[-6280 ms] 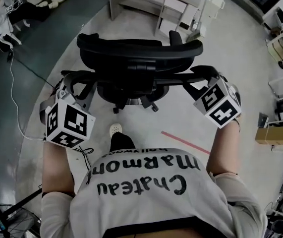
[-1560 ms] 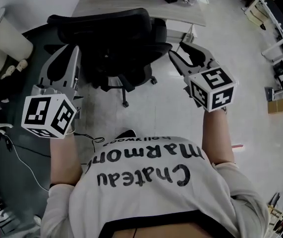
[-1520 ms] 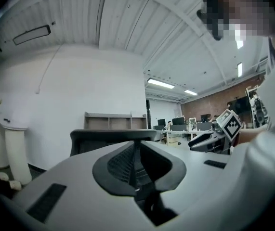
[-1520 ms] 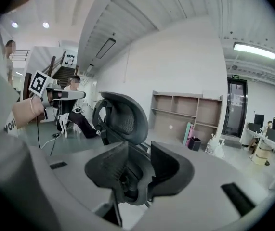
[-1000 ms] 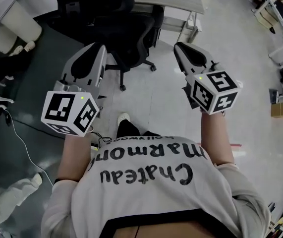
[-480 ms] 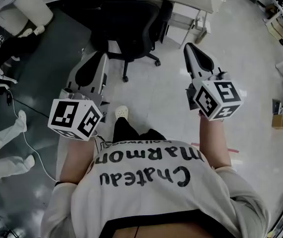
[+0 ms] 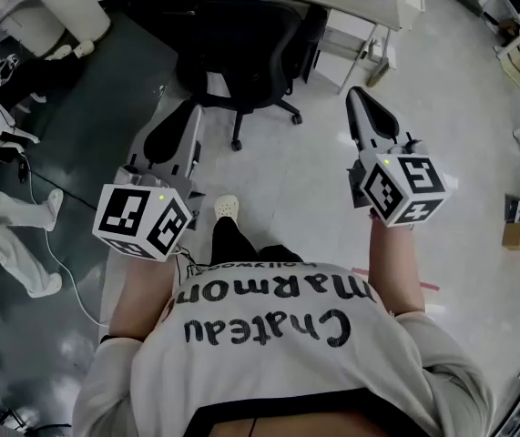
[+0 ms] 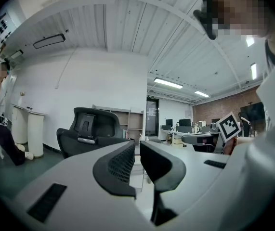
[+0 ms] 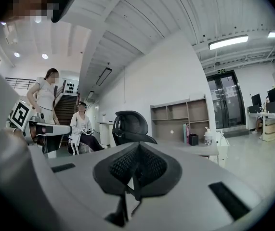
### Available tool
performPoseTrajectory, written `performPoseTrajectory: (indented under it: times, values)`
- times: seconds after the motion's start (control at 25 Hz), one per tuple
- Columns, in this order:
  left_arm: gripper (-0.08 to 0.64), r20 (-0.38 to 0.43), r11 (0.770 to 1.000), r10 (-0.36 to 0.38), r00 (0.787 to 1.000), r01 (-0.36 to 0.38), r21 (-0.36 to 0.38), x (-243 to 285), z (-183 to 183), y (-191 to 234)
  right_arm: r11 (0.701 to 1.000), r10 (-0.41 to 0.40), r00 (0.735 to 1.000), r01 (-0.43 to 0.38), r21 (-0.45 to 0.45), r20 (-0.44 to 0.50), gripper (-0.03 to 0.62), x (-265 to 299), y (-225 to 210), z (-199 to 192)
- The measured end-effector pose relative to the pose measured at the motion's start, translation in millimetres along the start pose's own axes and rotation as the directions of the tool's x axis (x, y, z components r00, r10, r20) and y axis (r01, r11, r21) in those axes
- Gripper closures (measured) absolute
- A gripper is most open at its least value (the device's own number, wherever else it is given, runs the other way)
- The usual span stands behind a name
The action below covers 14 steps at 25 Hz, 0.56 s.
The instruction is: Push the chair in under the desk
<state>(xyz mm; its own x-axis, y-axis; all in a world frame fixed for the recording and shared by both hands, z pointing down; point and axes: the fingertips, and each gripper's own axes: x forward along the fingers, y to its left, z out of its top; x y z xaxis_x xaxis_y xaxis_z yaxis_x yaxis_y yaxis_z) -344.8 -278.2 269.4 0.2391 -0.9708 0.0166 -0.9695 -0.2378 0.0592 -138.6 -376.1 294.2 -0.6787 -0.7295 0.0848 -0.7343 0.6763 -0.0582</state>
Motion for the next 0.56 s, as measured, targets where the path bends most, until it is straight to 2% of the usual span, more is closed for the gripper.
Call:
performPoseTrajectory:
  times: [0.56]
  values:
    - [0.514,0.002,1.000,0.003,1.000,-0.003,-0.024,-14,0,-7,1.000,-0.022,1.000,0.022,-0.003,-0.022,0.588,-17,-3,-10]
